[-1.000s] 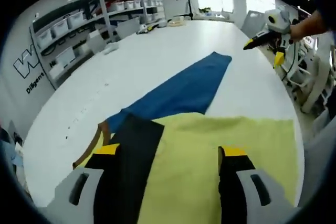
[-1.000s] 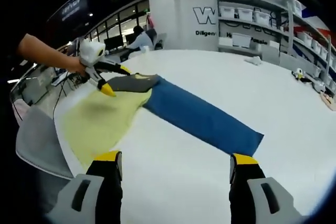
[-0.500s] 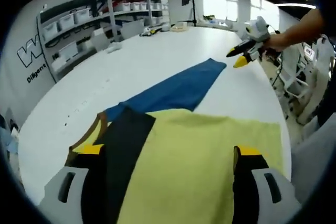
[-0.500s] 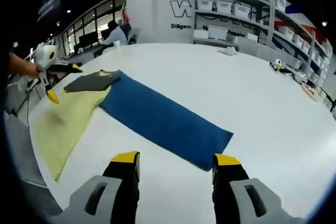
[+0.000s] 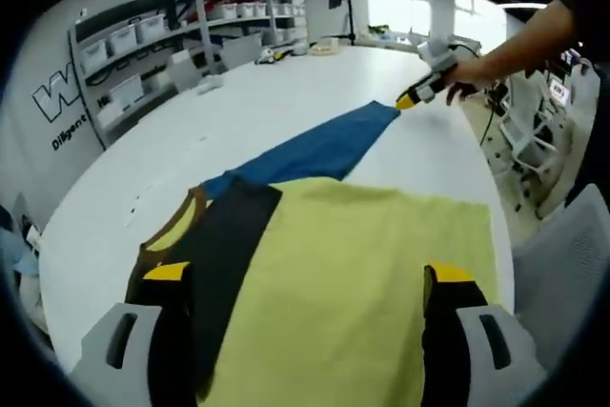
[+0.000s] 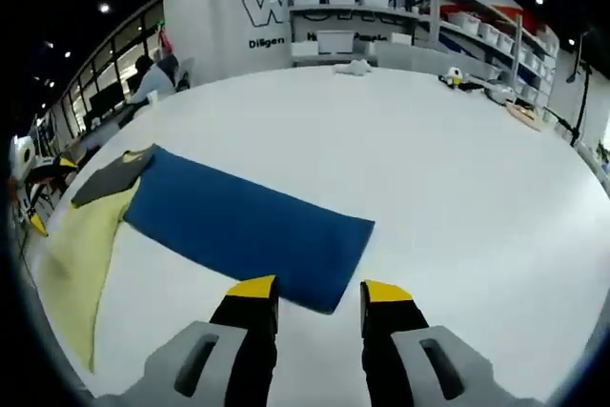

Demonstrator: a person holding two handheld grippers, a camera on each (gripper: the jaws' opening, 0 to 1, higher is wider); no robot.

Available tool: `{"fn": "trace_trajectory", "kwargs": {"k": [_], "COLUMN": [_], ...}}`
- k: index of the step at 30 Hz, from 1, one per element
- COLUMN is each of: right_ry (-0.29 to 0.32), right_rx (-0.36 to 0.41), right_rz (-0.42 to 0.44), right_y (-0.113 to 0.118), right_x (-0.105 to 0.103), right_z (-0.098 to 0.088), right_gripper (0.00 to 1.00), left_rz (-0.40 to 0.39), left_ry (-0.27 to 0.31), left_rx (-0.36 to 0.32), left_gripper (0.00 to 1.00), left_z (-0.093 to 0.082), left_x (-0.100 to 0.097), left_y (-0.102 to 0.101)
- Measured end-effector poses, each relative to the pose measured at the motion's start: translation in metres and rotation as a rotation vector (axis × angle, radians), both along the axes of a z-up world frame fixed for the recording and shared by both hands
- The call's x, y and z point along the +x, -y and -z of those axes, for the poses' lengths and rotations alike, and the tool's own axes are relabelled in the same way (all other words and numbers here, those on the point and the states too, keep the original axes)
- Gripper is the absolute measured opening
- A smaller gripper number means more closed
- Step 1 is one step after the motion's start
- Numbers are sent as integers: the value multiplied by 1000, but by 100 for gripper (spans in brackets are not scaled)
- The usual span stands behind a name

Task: Fold the garment on the visible template until the final outline fits inside the template.

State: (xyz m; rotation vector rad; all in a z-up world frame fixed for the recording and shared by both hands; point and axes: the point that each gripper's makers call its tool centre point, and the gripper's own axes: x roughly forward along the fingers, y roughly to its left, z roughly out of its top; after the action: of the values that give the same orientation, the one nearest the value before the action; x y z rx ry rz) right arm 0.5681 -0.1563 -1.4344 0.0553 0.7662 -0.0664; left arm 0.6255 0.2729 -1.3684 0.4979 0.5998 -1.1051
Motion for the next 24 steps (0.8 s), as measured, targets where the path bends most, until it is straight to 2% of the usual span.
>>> {"fn": "trace_trajectory", "kwargs": {"k": [2,5,9,12,15,17,19,21,24], "right_ry": [-19,-21,-36,-31,-31,-36,-66,-100,-79], "right_rx": [-13,24,23,-48,-40,-46,-50,-44,-44], "right_rz": [5,40,59,36,29,25,1,-5,-8], "right_y": [2,2,3,6,-2,-4,-7,-9,-12], "right_x": [2,4,5,9,11,11,12,12,17], "right_z": [5,8,14,17,18,16,14,13,1], "right_gripper": [25,22,21,15,7,5,0,0,0], "left_rz": [-2,-5,-21,-38,-55,-67,-83,-91,-100], "left_ry": [1,3,9,6,5,2,2,1,5], "left_rx": [-4,-7,-13,-13,-10,-6,-4,-7,-14], "left_gripper": [99,98,98,97,97,97,96,96,96], "left_z": [-3,-8,-13,-14,-13,-12,-13,-14,-16], "left_x": [-3,-7,-9,-13,-16,-16,-16,-17,-18], "left_y": [-3,-10,-19,-28,-41,-48,-56,-60,-65]}}
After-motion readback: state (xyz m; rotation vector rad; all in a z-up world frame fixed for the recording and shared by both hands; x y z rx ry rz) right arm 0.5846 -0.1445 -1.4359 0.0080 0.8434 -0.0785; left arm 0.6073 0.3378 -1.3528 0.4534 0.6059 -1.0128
